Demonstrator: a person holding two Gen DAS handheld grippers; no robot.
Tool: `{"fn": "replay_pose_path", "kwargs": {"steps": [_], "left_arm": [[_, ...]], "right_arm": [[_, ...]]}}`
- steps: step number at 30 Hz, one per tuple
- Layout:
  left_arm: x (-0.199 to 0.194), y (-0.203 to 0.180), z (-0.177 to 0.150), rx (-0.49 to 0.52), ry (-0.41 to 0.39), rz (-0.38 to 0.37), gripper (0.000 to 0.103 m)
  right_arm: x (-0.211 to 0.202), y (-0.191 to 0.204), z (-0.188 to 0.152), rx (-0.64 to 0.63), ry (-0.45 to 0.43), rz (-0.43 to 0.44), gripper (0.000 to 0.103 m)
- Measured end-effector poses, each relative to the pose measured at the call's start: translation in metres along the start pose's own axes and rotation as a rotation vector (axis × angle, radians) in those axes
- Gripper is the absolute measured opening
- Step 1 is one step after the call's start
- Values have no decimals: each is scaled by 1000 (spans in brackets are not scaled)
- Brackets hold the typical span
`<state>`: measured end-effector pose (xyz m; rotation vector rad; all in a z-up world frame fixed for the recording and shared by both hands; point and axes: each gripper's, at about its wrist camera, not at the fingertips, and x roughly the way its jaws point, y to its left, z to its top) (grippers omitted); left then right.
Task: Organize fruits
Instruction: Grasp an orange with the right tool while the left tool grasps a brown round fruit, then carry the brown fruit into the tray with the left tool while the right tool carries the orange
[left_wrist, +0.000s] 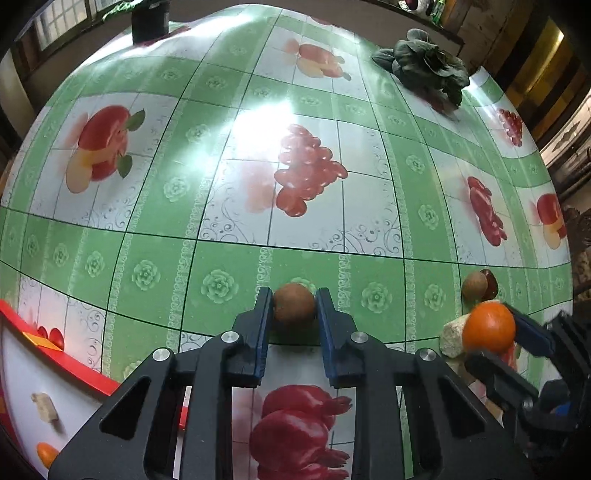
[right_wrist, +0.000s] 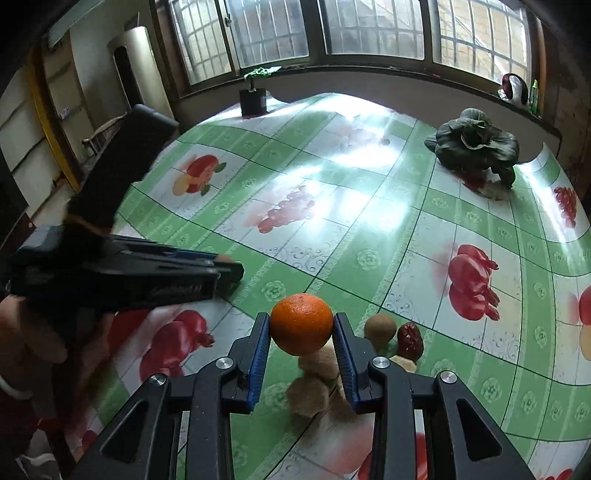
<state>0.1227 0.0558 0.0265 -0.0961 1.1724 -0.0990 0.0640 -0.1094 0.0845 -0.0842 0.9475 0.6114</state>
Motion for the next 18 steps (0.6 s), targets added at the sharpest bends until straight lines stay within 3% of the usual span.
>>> {"fn": "replay_pose_path", "kwargs": {"steps": [10,18], "left_arm": [[-48,7,-28,13,-72,18,23],[-95,17,-97,9,-152,57,23]], "right_arm": [[-34,16,-12,54,-67,81,33],[-56,49,-39,73,-78,153,33]]}}
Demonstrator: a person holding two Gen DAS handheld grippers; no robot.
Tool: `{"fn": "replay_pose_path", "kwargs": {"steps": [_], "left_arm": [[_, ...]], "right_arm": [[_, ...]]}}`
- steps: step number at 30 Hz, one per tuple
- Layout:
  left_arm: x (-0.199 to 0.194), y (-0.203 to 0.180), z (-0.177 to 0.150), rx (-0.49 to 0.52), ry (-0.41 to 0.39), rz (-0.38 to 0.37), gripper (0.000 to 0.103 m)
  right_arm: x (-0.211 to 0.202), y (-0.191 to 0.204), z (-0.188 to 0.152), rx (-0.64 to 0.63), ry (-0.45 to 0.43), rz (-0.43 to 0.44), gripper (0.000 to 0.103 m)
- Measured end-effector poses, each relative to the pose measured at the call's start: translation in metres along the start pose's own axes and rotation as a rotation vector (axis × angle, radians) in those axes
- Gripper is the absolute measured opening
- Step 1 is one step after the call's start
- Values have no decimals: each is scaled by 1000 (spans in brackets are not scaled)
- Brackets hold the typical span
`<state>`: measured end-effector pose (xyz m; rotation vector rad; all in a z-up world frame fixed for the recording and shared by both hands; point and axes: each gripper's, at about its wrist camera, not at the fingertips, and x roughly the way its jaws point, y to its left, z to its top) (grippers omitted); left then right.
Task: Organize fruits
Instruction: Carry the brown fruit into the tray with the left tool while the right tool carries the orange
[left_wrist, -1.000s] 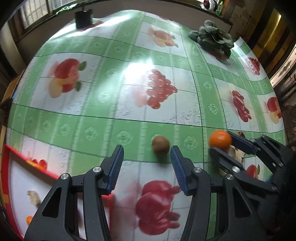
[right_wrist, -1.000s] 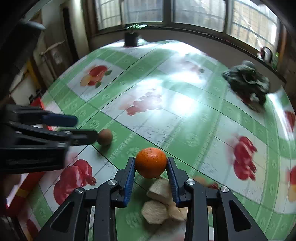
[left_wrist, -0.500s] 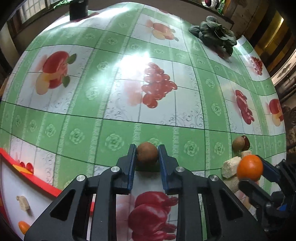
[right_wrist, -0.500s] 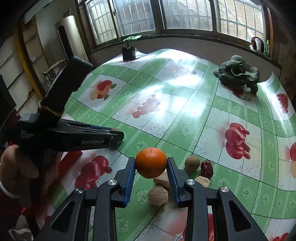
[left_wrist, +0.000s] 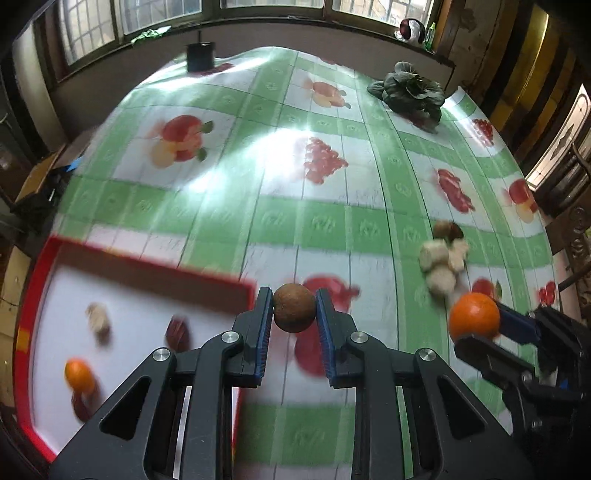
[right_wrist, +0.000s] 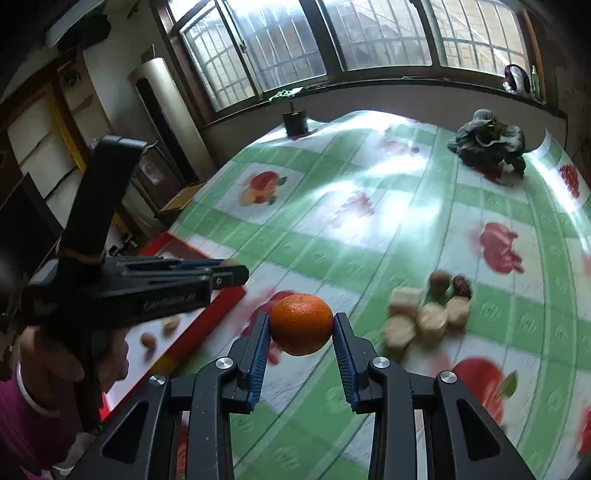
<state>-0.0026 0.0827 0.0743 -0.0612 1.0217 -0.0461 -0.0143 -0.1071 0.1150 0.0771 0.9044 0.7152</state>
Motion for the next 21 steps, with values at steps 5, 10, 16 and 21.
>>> {"fn": "replay_pose_path", "kwargs": {"steps": [5,10,16,21], "left_arm": [[-22,14,-37,-22,-23,30,23],[-44,35,-70,-42,-74,110,23],[-54,65,-93,-84,-97,174,23],[-62,90,-105,-118,-117,212,23]], "right_arm": [[-6,22,-18,7,3,43,33],[-6,54,-31,-17,11,82,33],[1,97,-43,-82,28,121,33],[14,122,-43,-113,53,146,33]]}}
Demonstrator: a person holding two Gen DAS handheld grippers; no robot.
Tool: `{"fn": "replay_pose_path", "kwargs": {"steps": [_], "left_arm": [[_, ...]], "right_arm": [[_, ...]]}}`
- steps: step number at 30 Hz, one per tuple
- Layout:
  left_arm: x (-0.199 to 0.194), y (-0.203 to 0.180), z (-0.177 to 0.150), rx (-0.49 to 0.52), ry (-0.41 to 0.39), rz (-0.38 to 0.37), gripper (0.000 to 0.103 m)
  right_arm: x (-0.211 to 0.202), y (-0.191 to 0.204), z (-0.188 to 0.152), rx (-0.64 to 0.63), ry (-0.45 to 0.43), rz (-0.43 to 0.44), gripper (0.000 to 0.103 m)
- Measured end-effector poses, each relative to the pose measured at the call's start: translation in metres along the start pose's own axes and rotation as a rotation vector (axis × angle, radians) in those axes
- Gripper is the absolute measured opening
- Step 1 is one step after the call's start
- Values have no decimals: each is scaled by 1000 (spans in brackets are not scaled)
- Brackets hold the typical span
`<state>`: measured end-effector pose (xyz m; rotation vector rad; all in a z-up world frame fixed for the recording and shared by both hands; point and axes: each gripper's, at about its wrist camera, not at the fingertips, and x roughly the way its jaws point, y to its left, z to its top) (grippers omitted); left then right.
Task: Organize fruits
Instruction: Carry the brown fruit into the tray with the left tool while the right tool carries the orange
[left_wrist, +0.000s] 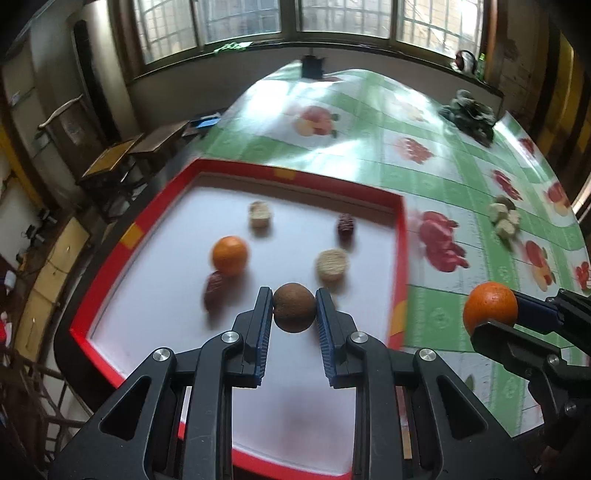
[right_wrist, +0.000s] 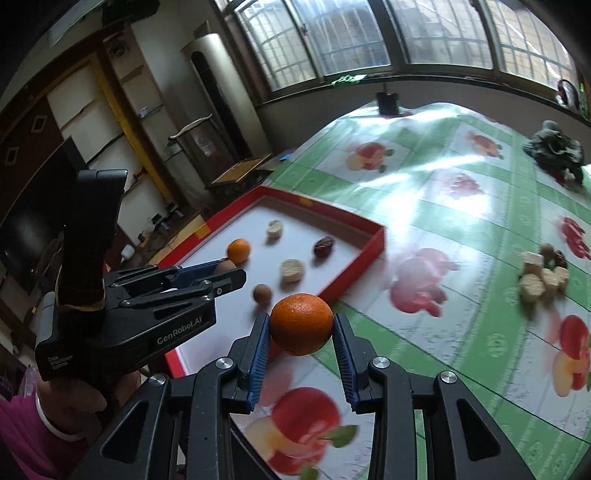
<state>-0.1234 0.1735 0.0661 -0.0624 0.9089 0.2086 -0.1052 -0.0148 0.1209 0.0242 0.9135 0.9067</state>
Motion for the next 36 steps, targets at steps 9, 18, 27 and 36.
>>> {"fn": "replay_pose_path", "kwargs": {"steps": [9,18,27,36], "left_arm": [[8,50,-9,-96,39,-5,23],[15,79,-13,-143,55,11,23],[20,70,-17,-116,52,14,23],[29,68,-22,-110,65,27,23]], "right_arm": [[26,26,7,-47,44,25,33],[47,43,7,-93,92,34,33],[67,51,6,-115,130,34,33],[87,57,3,-137,173,19,33]]}}
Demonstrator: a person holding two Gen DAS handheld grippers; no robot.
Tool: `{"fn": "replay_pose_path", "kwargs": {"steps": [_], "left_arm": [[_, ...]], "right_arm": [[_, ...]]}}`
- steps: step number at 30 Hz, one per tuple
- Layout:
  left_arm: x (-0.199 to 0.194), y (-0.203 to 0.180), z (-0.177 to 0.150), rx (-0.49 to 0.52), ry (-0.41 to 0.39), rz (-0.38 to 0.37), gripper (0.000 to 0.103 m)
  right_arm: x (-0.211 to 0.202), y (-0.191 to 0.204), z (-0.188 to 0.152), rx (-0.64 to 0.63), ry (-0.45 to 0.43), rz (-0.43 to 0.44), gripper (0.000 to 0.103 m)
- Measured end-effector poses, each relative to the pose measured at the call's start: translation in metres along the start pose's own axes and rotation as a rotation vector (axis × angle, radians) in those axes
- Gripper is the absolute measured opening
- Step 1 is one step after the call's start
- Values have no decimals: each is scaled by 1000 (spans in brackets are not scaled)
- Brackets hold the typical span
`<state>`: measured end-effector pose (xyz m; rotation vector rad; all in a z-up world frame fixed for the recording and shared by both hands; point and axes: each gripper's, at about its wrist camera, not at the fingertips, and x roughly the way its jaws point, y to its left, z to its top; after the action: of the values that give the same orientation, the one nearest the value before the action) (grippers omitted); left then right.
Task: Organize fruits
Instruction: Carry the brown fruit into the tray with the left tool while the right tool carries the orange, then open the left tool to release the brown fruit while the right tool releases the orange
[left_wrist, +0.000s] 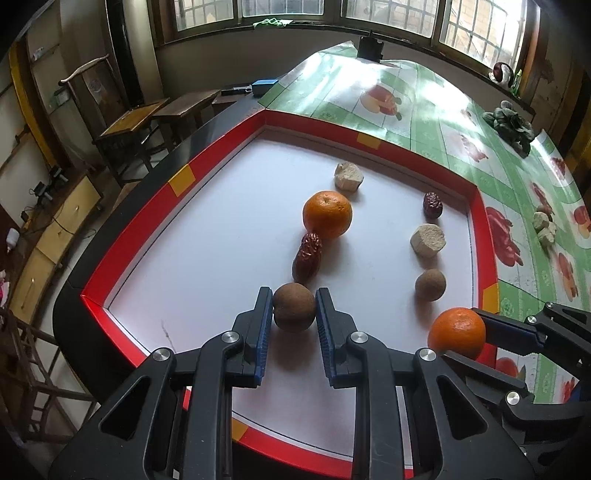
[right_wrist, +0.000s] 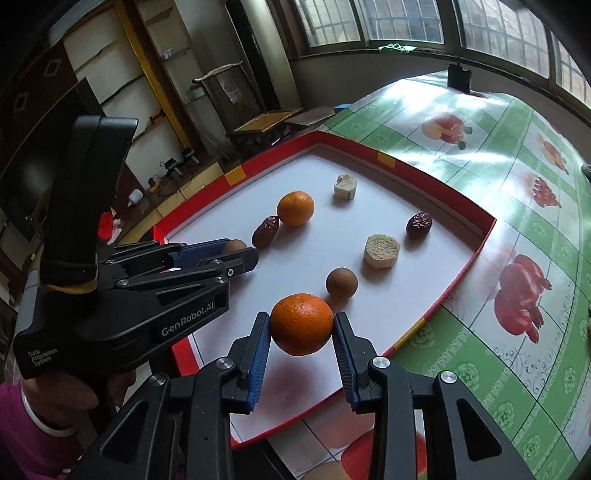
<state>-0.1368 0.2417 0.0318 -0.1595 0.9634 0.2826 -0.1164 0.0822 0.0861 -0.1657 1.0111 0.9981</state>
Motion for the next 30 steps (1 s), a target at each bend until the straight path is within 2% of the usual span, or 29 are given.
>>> {"fn": "replay_pose_path", "kwargs": {"steps": [10,20,23,27,30], "left_arm": [[5,0,2,-8,1,6,23],[6,-1,2,-26,-4,28,23],[7,1,1,-44,0,32,26],[6,0,1,-47,-4,34,48],[2,0,3,-47,-21,49,48]], "right_arm": [[13,1,5,-28,29,-57,33],[18,0,5,-35,30,-77,33],[18,0,5,-28,28,-68,34],[14,-6,6,10,8,-14,35],[9,-6,7,18,-6,17,37]]}}
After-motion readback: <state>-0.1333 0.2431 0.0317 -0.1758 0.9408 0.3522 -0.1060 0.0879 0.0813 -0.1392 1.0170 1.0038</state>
